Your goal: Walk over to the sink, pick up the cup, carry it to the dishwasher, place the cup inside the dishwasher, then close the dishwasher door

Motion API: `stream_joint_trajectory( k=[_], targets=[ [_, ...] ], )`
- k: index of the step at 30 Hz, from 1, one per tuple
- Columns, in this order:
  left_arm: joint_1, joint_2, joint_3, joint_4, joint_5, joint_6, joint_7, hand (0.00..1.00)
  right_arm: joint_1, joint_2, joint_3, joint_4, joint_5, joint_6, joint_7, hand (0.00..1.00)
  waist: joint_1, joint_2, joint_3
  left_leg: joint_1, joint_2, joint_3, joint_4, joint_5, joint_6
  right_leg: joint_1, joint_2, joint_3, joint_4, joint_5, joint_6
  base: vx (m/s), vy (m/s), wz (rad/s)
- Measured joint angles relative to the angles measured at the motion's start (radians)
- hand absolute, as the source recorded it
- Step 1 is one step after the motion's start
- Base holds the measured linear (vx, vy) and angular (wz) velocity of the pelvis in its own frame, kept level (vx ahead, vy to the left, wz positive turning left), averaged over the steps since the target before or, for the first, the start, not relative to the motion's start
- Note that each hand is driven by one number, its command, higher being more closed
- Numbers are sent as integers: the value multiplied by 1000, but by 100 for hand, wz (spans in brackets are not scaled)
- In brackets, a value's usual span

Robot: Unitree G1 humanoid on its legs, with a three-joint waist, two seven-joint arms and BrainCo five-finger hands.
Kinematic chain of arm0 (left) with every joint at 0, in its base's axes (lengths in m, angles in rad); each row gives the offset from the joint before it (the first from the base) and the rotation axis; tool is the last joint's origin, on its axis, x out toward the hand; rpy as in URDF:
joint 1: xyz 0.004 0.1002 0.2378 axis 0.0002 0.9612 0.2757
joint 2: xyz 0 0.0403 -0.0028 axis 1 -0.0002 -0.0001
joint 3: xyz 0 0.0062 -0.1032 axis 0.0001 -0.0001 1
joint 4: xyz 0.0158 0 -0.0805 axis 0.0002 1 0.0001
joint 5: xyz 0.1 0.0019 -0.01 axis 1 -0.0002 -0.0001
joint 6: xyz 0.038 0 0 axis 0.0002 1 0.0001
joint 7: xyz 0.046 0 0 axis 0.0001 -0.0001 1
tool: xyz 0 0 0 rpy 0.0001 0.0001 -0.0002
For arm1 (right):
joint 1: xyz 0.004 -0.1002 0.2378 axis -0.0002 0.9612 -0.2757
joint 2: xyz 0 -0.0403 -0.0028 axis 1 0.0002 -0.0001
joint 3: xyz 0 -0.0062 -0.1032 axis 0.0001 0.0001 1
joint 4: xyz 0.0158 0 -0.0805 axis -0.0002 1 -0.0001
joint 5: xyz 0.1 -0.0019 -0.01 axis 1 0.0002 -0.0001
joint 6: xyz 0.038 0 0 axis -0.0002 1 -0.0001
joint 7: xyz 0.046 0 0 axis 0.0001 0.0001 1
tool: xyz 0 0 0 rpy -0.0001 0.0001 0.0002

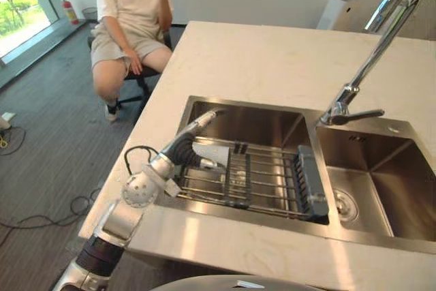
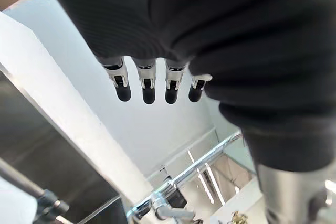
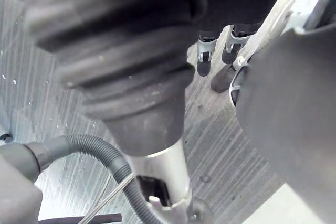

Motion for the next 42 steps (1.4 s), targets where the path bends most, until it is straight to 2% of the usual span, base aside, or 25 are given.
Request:
stream_joint_trajectory(
  k=[4, 7, 12, 16, 19, 28, 38, 40, 42],
  targets=[
    [1, 40, -67, 67, 139, 16, 60, 0, 3, -3, 12, 3, 25, 0, -20, 0, -13, 4, -3, 12, 2, 23, -1, -7, 0, 1, 4, 22, 0, 2, 1, -8, 21, -17],
    [2, 46, -101, 135, 235, 48, 110, 0, 2, -12, 38, 2, 36, -1, -28, 0, -31, 3, -2, 14, 2, 27, -3, -7, -1, 0, 5, 24, -4, 2, 1, -10, 13, -3],
    [2, 61, -129, 239, 353, 91, 130, 0, -2, -15, 57, 2, 37, -4, -33, 0, -42, 4, -2, 24, 8, 46, -7, -12, -7, -1, 13, 37, -7, 2, 1, -2, 9, -11],
    [-11, 70, -133, 275, 401, 95, 170, 0, -8, -22, 79, 2, 47, -5, -35, 0, -55, 7, -1, 26, 9, 47, -11, -12, -7, -3, 14, 39, -7, 1, 2, 1, 2, -1],
    [-19, 71, -143, 308, 432, 98, 225, 0, -10, -26, 94, 2, 63, -6, -41, 0, -61, 8, 0, 41, 9, 53, -19, -11, -9, -2, 15, 46, -8, 1, 2, 14, 19, -6],
    [-44, 52, -153, 377, 523, 137, 358, 0, -22, -42, 149, 2, 69, -24, -43, 0, -92, 13, 9, 41, 8, 45, -23, -6, -14, -1, 15, 38, -8, 1, 2, -9, 2, 1],
    [-58, 50, -153, 388, 527, 132, 377, 0, -29, -46, 176, 3, 73, -32, -43, 0, -98, 9, 28, 41, 9, 42, -25, -2, -15, 0, 14, 30, -8, 1, 1, -5, 1, 1],
    [-61, 50, -154, 388, 527, 132, 365, 0, -29, -47, 180, 3, 73, -35, -43, 0, -98, 7, 29, 41, 9, 41, -25, -2, -15, 0, 14, 29, -8, 1, 1, 0, 0, 0],
    [-75, 51, -159, 395, 525, 135, 313, 0, -29, -47, 186, 4, 73, -40, -43, 0, -99, 7, 30, 41, 9, 40, -25, -2, -14, 0, 14, 28, -8, 1, 1, 0, 0, 0]
  ],
)
